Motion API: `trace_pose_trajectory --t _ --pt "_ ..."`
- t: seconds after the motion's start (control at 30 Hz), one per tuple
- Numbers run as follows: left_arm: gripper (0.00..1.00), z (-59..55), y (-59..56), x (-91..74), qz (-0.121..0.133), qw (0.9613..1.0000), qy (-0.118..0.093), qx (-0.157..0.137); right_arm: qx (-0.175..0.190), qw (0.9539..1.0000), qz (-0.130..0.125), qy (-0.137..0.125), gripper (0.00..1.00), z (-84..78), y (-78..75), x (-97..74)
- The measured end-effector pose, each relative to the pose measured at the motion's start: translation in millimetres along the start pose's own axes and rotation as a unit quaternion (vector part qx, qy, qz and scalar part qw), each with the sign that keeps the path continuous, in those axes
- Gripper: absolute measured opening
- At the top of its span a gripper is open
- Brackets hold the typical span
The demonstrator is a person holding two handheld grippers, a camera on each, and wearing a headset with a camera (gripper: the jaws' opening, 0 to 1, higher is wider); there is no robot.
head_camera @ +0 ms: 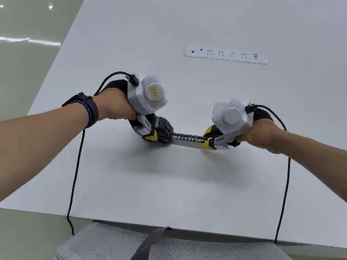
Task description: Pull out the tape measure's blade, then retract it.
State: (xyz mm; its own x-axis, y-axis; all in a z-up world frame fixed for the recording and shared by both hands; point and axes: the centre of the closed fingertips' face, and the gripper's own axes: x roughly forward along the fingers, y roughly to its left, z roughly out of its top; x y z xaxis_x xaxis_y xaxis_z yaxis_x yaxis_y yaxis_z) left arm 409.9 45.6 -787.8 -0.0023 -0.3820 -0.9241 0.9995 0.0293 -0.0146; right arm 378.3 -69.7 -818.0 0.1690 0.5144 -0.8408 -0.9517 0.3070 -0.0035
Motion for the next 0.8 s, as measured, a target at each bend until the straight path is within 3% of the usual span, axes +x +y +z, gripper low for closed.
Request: trace_pose_trajectory --t 0.8 --pt "0.34 -0.3 -1.5 -0.1 0.0 1.0 0.0 0.001 0.014 0.9999 -0.003 0.004 0.13 -22.0 2.0 -14.5"
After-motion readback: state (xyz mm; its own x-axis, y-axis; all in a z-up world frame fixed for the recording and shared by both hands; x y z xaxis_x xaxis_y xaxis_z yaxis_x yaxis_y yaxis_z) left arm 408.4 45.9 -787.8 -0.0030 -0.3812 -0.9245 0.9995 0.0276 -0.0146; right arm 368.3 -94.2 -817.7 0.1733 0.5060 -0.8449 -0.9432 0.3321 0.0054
